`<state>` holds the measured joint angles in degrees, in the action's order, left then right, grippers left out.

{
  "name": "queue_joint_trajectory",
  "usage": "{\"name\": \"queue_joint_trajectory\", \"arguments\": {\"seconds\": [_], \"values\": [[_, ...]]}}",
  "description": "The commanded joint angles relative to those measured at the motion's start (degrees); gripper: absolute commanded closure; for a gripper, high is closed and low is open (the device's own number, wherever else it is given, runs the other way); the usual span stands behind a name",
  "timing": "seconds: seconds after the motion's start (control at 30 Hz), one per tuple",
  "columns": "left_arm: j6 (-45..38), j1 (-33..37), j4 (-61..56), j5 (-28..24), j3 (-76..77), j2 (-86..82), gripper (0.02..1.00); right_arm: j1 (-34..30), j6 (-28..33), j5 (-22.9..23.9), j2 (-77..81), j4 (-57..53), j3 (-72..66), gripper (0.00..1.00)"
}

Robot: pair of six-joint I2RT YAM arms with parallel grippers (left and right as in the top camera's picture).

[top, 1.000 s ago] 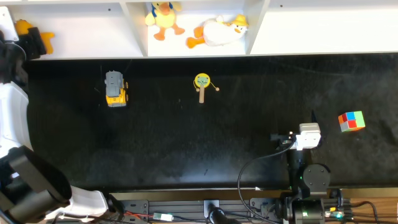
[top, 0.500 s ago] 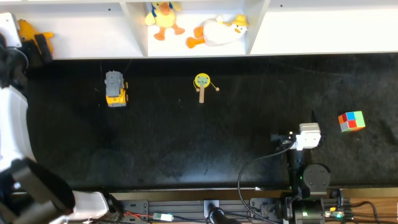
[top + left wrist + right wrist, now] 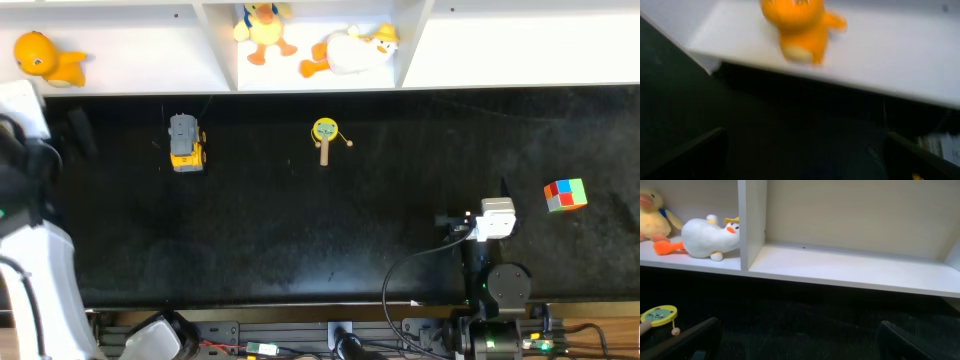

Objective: Store Toys

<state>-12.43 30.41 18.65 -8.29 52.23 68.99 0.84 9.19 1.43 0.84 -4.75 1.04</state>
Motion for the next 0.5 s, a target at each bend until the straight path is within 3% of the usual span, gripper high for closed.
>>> {"name": "queue_joint_trajectory", "arguments": {"seconds": [0.03,0.5], "values": [[1.1,-1.2,2.0,-2.8,-4.5,-1.4,0.020,-0.1,-0.4,-0.4,-0.6,0.3,-0.8,0.005],[1.8,-13.3,9.3,-4.2,-5.9,3.4,0.020,-0.1,-0.4,-0.3,-0.6,0.3,-0.8,0.005]]}}
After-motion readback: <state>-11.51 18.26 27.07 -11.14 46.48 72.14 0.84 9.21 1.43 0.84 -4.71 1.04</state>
